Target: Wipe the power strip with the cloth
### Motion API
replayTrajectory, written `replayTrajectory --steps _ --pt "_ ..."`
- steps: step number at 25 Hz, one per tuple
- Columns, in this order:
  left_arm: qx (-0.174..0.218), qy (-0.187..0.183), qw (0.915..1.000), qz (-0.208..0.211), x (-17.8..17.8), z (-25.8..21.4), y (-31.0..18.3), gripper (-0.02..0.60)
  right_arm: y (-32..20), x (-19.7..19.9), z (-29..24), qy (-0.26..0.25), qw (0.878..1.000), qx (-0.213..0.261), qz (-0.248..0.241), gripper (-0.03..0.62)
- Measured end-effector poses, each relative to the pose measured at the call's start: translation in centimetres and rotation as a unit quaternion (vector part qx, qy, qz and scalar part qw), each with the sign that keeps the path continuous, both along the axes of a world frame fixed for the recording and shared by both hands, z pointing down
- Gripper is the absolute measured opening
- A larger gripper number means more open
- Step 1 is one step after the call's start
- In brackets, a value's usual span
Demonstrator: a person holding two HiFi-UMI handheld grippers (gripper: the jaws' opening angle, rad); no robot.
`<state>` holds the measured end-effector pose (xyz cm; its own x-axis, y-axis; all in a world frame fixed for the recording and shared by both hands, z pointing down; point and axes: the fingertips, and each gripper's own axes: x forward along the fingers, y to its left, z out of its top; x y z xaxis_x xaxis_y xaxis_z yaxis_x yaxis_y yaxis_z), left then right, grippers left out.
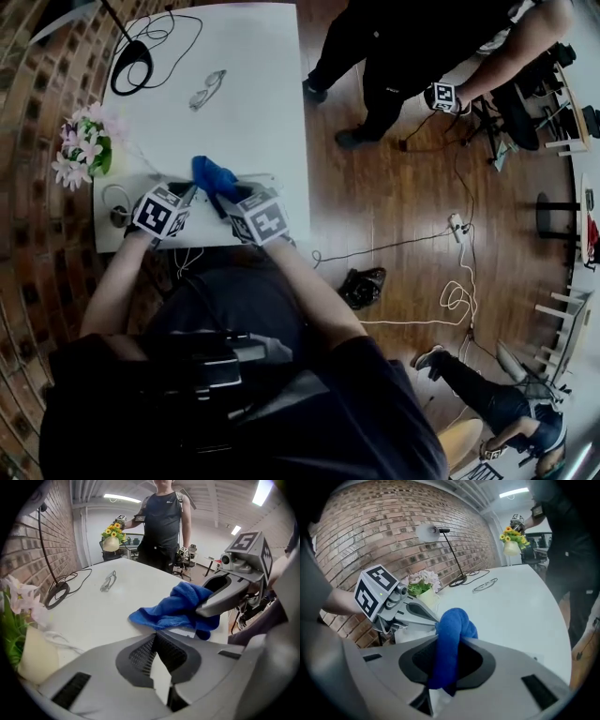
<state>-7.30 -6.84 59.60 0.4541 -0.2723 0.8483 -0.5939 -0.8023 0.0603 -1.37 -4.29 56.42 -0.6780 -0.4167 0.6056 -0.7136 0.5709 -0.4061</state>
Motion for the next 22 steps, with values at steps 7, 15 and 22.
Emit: replayTrajectory --steps 7,15,22 --pt "0.013 -0.007 0.9995 -0.029 0.1 -0.5 0.1 0.009 -0.2 2.4 0.1 0.009 1.0 0.006 0.0 0.087" --pt "0.014 -0.004 0.9986 -0.05 0.3 -1.2 0.3 0.009 -0.5 4.4 0.2 0.027 1.0 0.008 -0.005 0.087" --pt "0.014 0.001 0.9988 -0.046 0.1 -1.1 0.3 0.009 -1.0 6.8 0.0 0.04 0.999 0.023 0.02 0.089"
